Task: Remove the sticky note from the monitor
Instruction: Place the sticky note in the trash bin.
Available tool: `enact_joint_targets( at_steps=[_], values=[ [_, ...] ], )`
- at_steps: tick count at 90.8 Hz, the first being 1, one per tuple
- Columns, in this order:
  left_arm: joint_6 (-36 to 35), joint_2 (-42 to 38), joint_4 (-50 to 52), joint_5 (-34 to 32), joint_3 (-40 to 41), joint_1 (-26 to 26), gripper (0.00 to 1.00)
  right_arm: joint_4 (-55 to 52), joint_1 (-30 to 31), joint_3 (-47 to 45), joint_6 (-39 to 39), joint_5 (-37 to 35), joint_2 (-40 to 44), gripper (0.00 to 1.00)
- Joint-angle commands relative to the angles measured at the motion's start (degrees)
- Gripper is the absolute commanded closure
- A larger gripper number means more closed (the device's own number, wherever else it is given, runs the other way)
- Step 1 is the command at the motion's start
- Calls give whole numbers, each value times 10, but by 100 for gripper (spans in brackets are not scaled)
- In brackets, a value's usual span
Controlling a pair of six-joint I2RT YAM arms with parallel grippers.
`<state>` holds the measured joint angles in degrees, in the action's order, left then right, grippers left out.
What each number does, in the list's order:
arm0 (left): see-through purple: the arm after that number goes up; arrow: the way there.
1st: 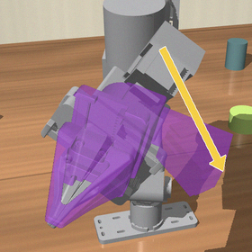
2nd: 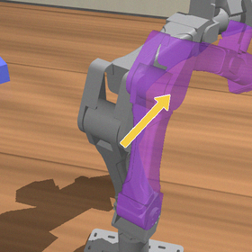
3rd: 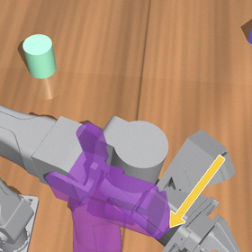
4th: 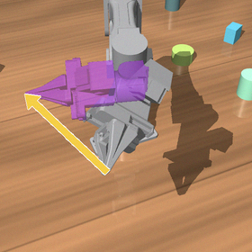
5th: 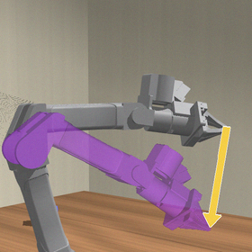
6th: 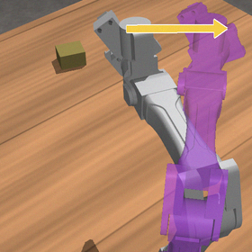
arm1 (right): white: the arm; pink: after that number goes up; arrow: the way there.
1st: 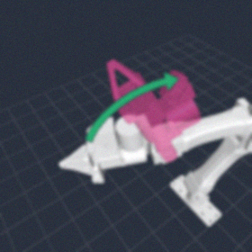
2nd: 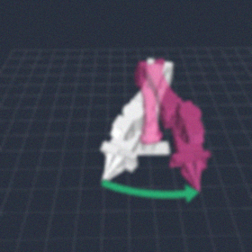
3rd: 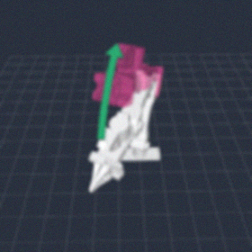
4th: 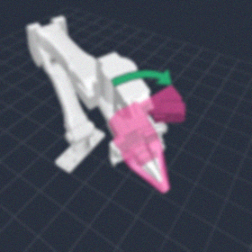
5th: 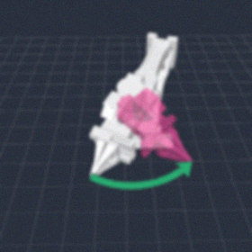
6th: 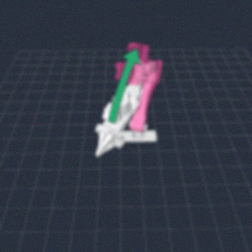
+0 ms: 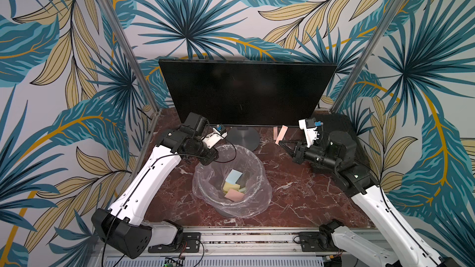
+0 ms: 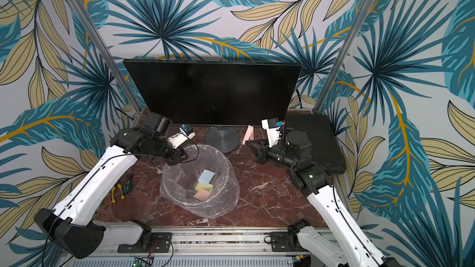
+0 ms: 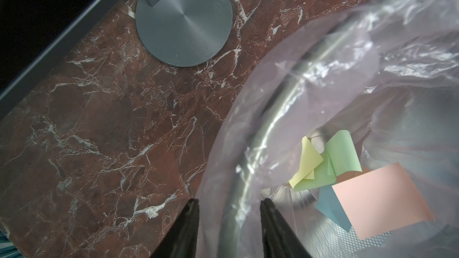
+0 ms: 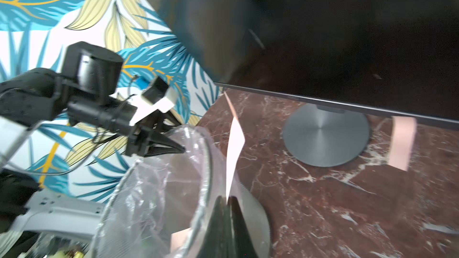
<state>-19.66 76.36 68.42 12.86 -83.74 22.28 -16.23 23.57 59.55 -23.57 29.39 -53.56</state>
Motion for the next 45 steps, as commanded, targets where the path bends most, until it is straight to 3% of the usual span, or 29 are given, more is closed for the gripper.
enact_joint_targets(
  at_steps=[1,36,45],
  values=[
    [5,-1,-2,5,0,0,56,-82,57,48,37,-8,-29,100],
    [5,-1,-2,4,0,0,56,-204,239,162,131,-72,-182,100],
    [6,1,-2,3,-2,0,56,-224,265,173,153,-70,-205,76]
  ],
)
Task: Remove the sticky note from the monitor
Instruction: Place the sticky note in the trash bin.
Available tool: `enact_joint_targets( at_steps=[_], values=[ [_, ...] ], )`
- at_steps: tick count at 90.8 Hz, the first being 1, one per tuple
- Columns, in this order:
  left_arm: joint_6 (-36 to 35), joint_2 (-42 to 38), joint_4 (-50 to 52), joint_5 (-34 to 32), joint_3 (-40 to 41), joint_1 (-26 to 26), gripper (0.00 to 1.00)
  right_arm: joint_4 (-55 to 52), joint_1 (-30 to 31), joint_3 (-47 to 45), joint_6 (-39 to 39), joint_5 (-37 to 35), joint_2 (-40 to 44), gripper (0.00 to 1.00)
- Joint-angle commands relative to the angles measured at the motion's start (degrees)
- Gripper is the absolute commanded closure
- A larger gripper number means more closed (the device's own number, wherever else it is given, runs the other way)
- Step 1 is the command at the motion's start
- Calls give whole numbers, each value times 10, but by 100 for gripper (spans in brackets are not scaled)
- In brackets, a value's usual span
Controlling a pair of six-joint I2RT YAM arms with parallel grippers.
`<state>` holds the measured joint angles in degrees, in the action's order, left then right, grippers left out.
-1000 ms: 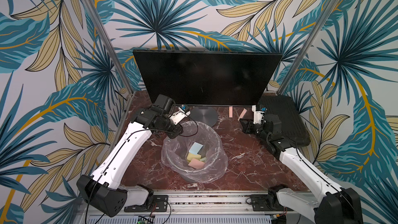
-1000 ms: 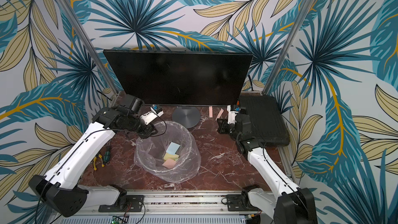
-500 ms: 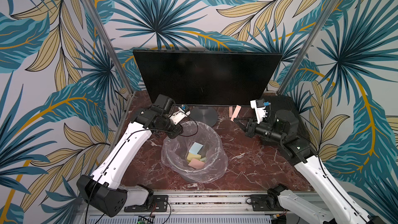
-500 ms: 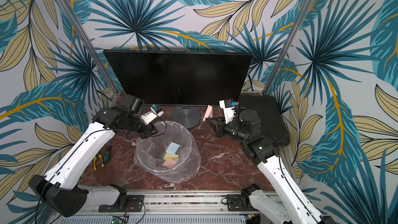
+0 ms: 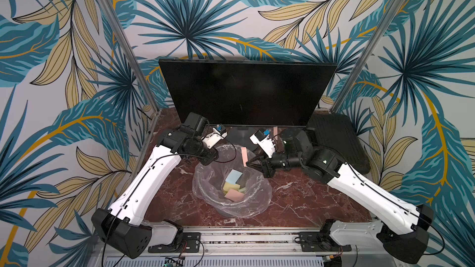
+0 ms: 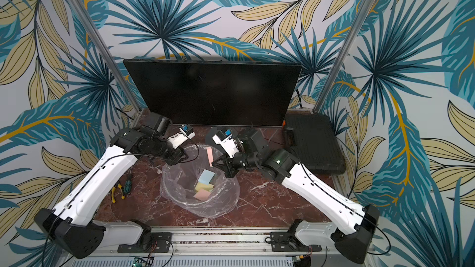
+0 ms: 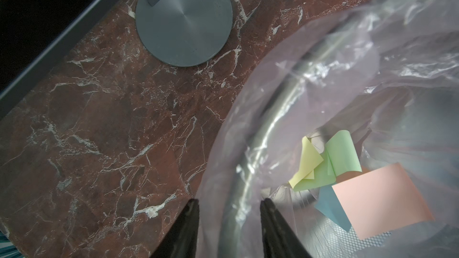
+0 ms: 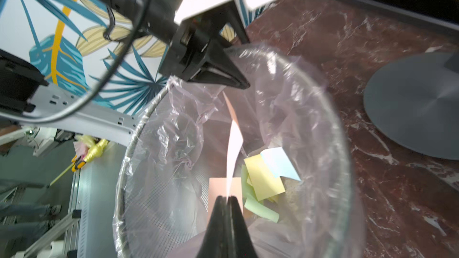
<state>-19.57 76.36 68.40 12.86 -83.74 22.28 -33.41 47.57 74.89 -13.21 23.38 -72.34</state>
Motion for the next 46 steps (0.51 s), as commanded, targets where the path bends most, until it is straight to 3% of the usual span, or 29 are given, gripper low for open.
enact_joint_targets(
  at_steps=[1,15,46],
  values=[
    [5,2,-2,3,-3,0,56,-53,26,20,51,-10,-19,75],
    [5,3,0,5,-3,0,56,-44,35,18,55,-10,-17,52],
    [5,3,-2,5,-2,0,56,21,35,14,37,-1,17,48]
  ],
)
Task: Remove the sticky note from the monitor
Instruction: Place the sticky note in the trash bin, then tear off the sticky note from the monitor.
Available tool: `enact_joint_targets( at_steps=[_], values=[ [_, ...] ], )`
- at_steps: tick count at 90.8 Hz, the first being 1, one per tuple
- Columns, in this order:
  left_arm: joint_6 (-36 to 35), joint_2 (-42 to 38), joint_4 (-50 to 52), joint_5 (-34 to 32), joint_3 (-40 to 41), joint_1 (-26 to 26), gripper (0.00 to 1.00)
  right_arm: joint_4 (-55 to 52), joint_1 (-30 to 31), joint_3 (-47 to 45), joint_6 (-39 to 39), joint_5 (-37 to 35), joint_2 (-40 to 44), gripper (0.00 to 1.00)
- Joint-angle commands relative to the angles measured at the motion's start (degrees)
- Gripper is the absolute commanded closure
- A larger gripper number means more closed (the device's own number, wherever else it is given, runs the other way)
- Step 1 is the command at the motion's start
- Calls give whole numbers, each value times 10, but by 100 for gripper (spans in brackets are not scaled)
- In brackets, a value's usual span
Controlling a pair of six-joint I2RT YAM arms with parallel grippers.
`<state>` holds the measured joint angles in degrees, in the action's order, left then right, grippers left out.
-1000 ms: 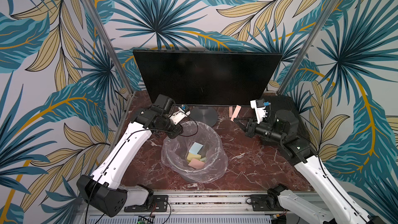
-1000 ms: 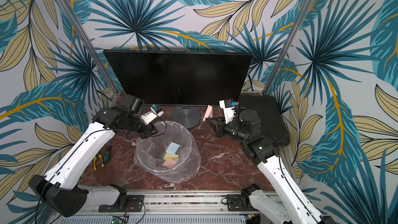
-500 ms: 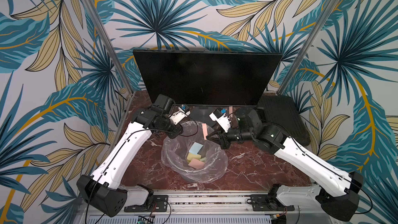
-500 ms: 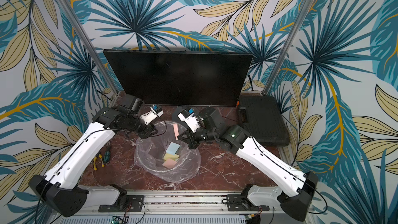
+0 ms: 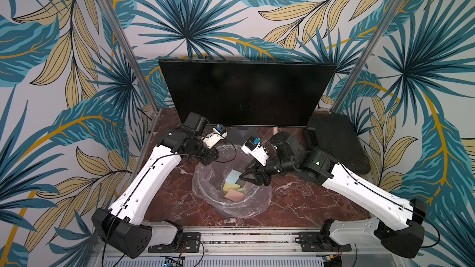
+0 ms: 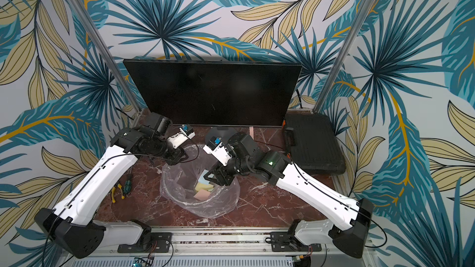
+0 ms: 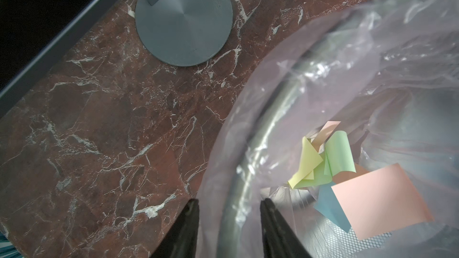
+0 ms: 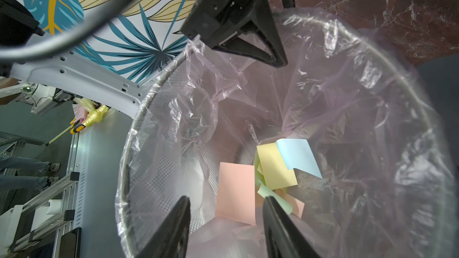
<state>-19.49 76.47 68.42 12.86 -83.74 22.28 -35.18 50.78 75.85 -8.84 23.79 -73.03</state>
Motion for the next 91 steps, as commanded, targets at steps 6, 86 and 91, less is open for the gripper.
enact_joint_targets(
  at_steps=[6,86,91],
  values=[
    [4,2,-3,5,-1,0,56,47,2,4,-17,-31,35,48],
    [6,3,-2,4,-3,0,56,278,-170,-234,-35,-478,31,12],
    [5,3,-2,4,-2,0,56,269,-170,-225,-25,-492,2,3]
  ],
)
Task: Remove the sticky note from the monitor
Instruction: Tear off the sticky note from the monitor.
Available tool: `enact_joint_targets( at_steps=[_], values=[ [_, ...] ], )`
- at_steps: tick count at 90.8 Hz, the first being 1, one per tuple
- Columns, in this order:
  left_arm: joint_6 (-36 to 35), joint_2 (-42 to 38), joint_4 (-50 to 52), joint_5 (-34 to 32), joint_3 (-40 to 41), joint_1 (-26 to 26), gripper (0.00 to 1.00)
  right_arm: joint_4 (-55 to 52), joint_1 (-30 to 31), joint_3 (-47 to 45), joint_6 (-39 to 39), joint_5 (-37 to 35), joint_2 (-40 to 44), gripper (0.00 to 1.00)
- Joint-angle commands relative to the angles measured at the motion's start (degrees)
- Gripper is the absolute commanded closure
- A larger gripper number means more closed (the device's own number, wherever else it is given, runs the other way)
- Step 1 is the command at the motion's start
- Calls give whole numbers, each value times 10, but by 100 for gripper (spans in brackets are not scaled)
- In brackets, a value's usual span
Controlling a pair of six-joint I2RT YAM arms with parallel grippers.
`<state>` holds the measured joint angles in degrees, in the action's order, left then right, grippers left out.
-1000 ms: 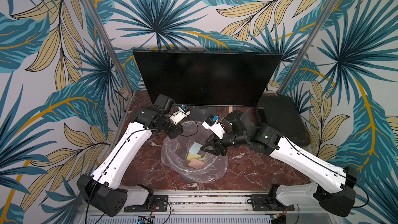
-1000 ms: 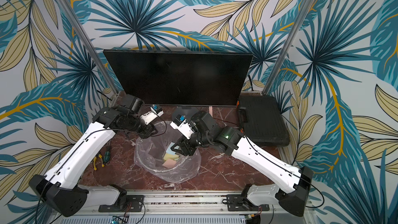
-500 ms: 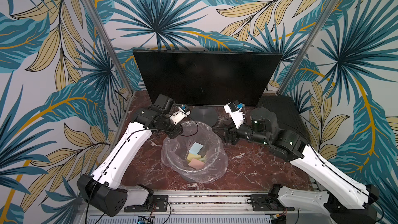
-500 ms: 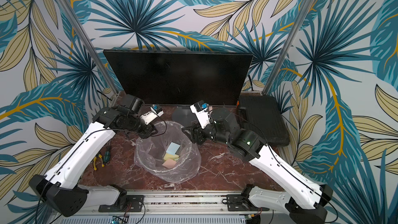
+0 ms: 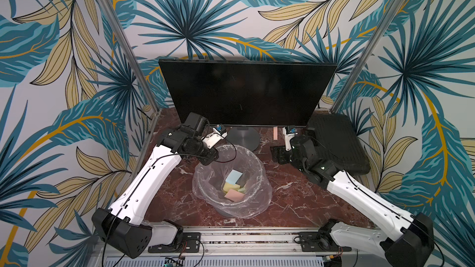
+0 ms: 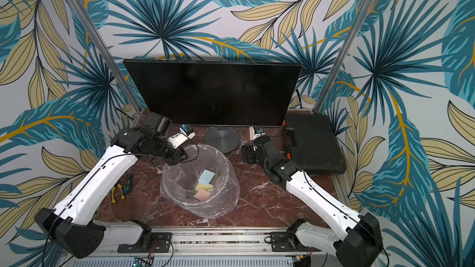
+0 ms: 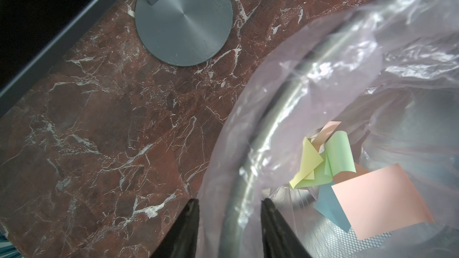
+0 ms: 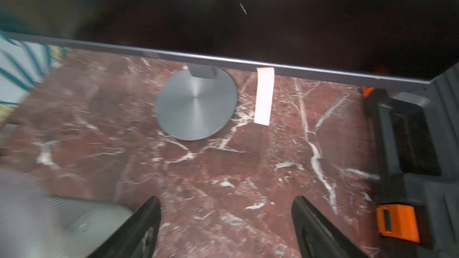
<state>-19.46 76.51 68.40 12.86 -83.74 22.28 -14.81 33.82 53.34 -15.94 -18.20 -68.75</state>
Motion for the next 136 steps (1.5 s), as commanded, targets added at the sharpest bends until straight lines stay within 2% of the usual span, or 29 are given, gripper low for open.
enact_joint_targets(
  at_steps=[1,13,43,77,108,136],
  values=[
    [5,2,-1,4,-2,0,56,70,-1,-2,50,-70,-46,3],
    [5,2,-1,3,-2,0,56,144,-12,-18,41,-86,-92,3],
    [3,0,-2,3,-1,0,56,190,-36,16,29,-112,-206,9],
    [2,1,-2,2,-2,0,56,320,-50,-20,59,-110,-237,13],
    [2,-2,0,2,-3,0,56,365,-61,-30,70,-108,-260,15],
    [1,-2,0,1,-4,0,56,385,-72,-26,75,-104,-285,22]
  ],
)
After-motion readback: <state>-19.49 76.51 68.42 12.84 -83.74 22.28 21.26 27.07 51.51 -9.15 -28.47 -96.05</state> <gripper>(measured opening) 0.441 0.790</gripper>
